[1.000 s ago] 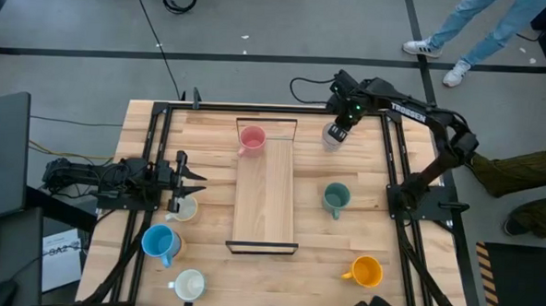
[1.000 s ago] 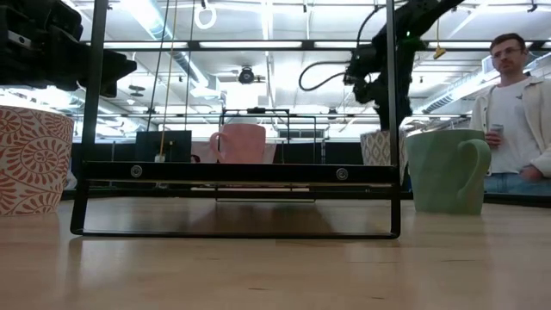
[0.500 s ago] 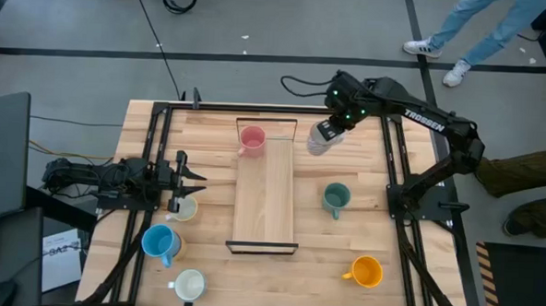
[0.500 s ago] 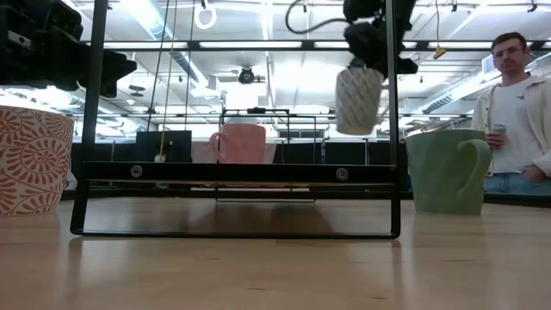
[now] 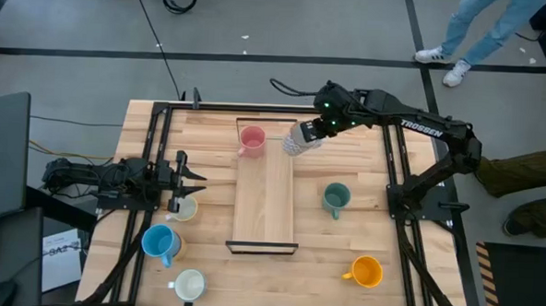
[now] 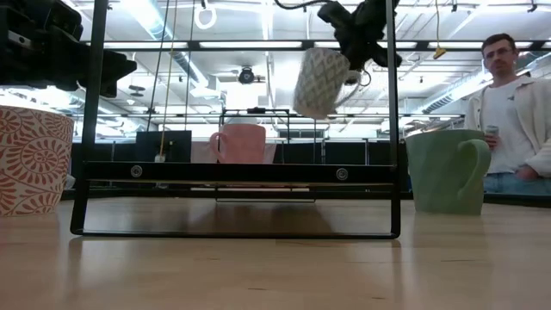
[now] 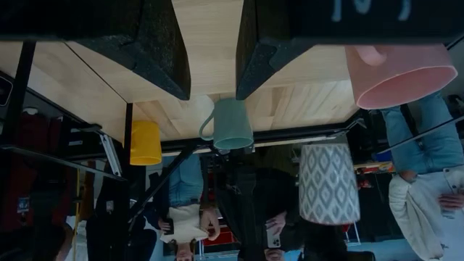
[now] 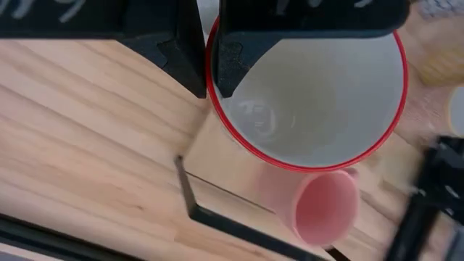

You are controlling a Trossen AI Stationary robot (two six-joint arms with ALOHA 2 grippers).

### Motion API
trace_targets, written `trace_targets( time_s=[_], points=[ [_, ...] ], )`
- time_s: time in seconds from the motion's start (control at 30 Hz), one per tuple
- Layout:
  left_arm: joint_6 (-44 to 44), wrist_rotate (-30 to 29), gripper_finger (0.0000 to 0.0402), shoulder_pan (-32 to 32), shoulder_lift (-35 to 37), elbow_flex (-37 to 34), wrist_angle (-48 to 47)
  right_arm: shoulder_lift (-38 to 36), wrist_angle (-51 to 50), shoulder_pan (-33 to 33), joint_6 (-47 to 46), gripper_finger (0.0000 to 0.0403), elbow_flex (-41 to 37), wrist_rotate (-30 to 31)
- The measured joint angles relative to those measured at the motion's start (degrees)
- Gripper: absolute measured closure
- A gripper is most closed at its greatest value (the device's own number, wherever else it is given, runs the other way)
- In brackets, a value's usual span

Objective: Place coffee mugs
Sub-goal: Put the gray patterned mug on the shelf

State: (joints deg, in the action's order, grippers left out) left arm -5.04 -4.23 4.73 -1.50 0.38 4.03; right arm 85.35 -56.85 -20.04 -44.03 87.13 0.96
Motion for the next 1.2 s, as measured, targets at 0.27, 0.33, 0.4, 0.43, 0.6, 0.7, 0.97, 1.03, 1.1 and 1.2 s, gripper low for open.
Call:
trace_targets(
  time_s=[0.27,0.33,0.4,0.43,0.6,0.7,0.97,1.03,1.1,1.2],
  points=[
    [0.0,0.0,0.0283,-0.02,0.0,0.0,-0.12,4.07,5.91,1.12,-2.98,0.0383,-0.01,2.06],
    [0.02,0.0,0.0283,-0.02,0.0,0.0,-0.13,5.29,5.48,1.12,-3.25,0.0383,-0.02,2.54],
    [0.02,0.0,0.0283,-0.01,0.0,-0.01,-0.23,6.57,5.84,1.12,-3.95,0.0383,-0.02,3.08],
    [0.04,0.0,0.0283,-0.01,0.0,-0.01,-0.2,7.13,6.05,1.12,-4.06,0.0383,-0.02,3.59],
    [1.86,0.02,0.0283,-0.02,0.0,-0.01,-0.2,9.13,6.2,1.01,-5.93,0.0383,-0.02,5.54],
    [3.13,0.01,0.0283,-0.02,0.0,-0.02,-0.2,9.37,6.06,1.01,-7.23,0.0383,-0.02,7.44],
    [3.19,0.02,0.0283,-0.02,0.02,0.0,-0.22,9.78,6.39,0.85,-11.85,0.0383,0.0,10.01],
    [3.19,0.02,0.0283,-0.01,0.01,-0.01,-0.24,10.34,6.34,0.9,-12.0,0.0383,-0.02,10.0],
    [3.2,0.02,0.0283,0.0,0.02,-0.02,-0.25,11.06,6.54,1.12,-12.74,0.0383,-0.02,9.99],
    [3.2,0.02,0.0283,-0.02,0.0,0.0,-0.37,12.33,7.15,1.28,-13.05,0.0383,0.0,9.96]
  ],
)
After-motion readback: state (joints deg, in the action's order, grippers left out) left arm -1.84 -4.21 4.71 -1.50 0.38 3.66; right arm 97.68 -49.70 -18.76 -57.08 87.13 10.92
